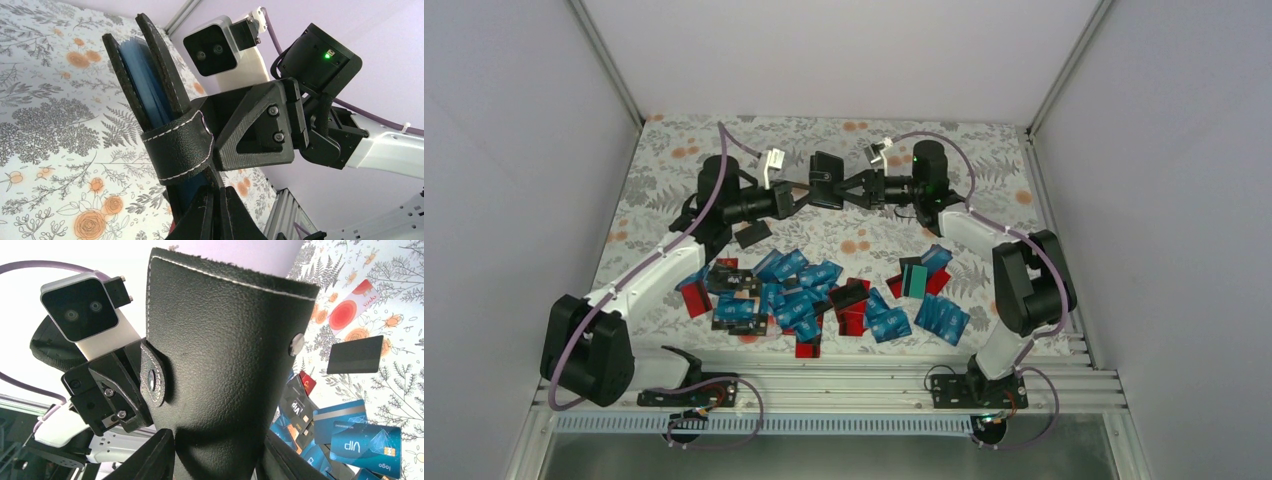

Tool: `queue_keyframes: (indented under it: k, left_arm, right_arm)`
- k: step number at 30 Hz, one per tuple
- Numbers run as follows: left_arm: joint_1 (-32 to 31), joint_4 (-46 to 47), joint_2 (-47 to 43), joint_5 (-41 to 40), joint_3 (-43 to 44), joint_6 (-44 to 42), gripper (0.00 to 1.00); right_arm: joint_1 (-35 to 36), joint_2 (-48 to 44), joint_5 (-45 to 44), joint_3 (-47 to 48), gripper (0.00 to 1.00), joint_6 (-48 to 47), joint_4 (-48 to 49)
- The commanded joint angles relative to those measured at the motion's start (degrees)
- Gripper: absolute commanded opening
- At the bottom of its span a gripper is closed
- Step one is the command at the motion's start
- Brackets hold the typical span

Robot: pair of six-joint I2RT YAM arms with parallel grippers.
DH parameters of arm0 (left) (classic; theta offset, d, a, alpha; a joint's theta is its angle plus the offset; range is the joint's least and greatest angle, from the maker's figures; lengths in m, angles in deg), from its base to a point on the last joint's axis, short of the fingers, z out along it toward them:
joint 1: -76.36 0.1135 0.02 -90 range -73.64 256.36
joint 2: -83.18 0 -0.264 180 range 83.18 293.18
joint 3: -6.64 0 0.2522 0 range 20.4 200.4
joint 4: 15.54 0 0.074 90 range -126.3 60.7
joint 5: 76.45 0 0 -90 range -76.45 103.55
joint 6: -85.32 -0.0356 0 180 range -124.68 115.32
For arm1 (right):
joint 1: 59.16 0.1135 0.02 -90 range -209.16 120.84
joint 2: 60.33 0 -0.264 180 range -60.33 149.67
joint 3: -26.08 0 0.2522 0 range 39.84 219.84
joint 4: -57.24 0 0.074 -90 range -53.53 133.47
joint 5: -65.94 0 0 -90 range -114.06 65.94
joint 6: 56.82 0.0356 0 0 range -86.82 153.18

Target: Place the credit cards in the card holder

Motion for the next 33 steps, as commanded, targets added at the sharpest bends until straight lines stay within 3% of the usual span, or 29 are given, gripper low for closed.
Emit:
queue_keyframes:
  k: [1,5,8,10,13,18,20,28,33]
  left_arm:
    - [-0.44,1.79,-0.8,0.6,0.2,0.59,0.02]
    - [-0.39,1.71,-0.8,-0.12,-0.46,0.59,0.02]
    - [-0.44,1.68,-0.79,-0.69,-0.88,0.59,0.02]
    - [-0.43,1.29,-0.69,-1.0,-0.79,0.31,0.02]
    - [-0.48,-1.79,-0.96,-4.14,-0.36,-1.87,0.06]
    - [-0.83,-16.21,-3.84,-20.33,1.3,-9.5,0.54]
    - [-1.17,-20.7,-4.61,-26.33,1.85,-11.71,0.65]
    - [-7.49,-29.19,-3.13,-41.56,7.65,-17.16,0.67]
    - [-13.16,-31.22,3.43,-48.9,12.64,-18.12,0.67]
  right_arm:
    - [1.48,-2.58,2.35,2.0,0.39,0.3,1.89]
    - [1.58,-2.6,2.13,1.99,0.28,-0.44,1.21]
    - [1.66,-4.77,1.34,2.16,0.1,-2.64,-1.39]
    - [1.64,-5.0,0.7,2.36,0.05,-4.17,-3.51]
    - [1.67,-5.27,-0.96,3.29,0.05,-7.87,-8.68]
    - [1.66,-5.7,-9.78,6.76,0.04,-18.45,-23.68]
    - [1.66,-5.69,-12.62,6.81,0.04,-20.33,-26.47]
    - [2.79,-3.73,-23.41,6.76,0.04,-24.82,-34.9]
    - [4.38,-3.46,-26.3,7.46,0.04,-26.23,-38.32]
